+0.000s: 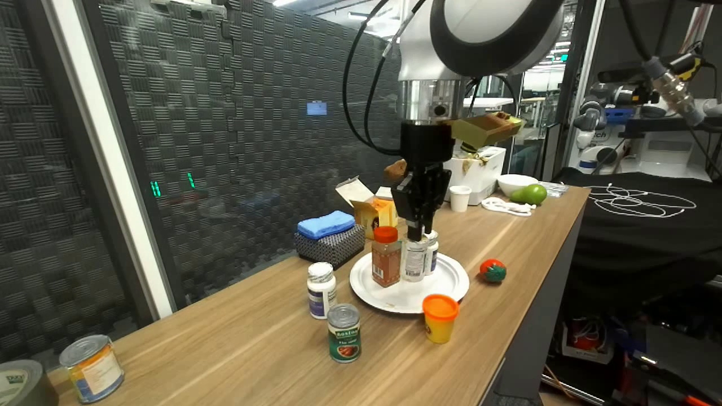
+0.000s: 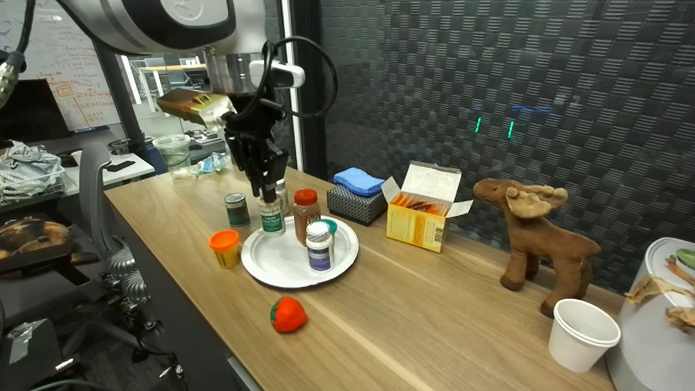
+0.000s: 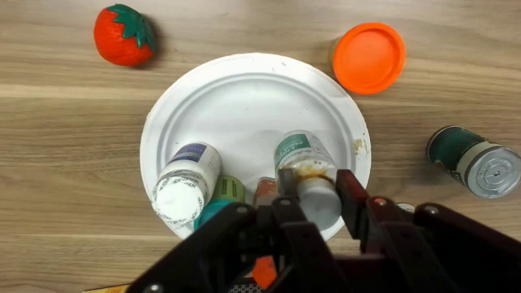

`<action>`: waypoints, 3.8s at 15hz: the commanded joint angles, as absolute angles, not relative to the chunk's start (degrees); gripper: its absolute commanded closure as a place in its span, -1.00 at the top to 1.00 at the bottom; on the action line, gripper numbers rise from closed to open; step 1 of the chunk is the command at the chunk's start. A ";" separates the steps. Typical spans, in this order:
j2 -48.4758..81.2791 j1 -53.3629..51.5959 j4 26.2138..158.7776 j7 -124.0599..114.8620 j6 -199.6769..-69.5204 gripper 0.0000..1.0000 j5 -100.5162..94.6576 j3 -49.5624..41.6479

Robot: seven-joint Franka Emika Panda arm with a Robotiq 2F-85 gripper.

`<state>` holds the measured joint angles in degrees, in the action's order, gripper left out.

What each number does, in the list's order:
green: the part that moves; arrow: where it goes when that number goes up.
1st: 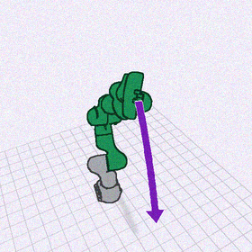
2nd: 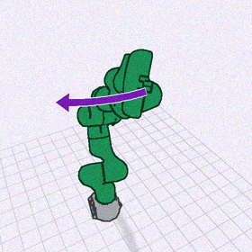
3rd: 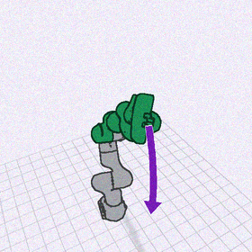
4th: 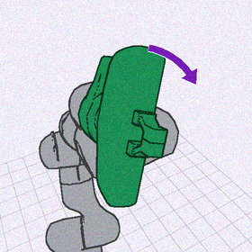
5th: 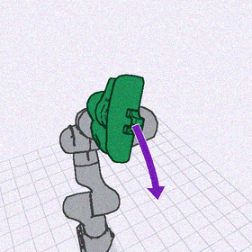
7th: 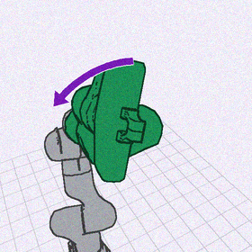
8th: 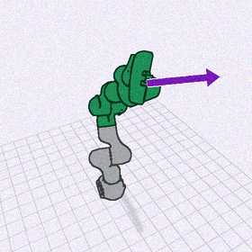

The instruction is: Pick up the bottles and small containers from the table and put them on the white plate.

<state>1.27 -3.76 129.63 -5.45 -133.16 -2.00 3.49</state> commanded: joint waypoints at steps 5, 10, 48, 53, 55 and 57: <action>7.89 -4.67 122.38 -8.63 -132.38 -0.85 0.87 4.14; 10.37 -5.27 120.11 -9.98 -132.48 -0.85 0.46 4.46; 3.54 -8.06 118.41 -3.84 -123.35 0.98 -6.42 7.28; 8.35 -9.86 114.09 -4.54 -125.32 1.00 -5.68 9.26; 10.48 -10.57 112.38 -5.30 -126.54 1.00 -7.15 9.37; 12.95 -11.17 110.32 -6.05 -127.45 1.00 -8.88 8.94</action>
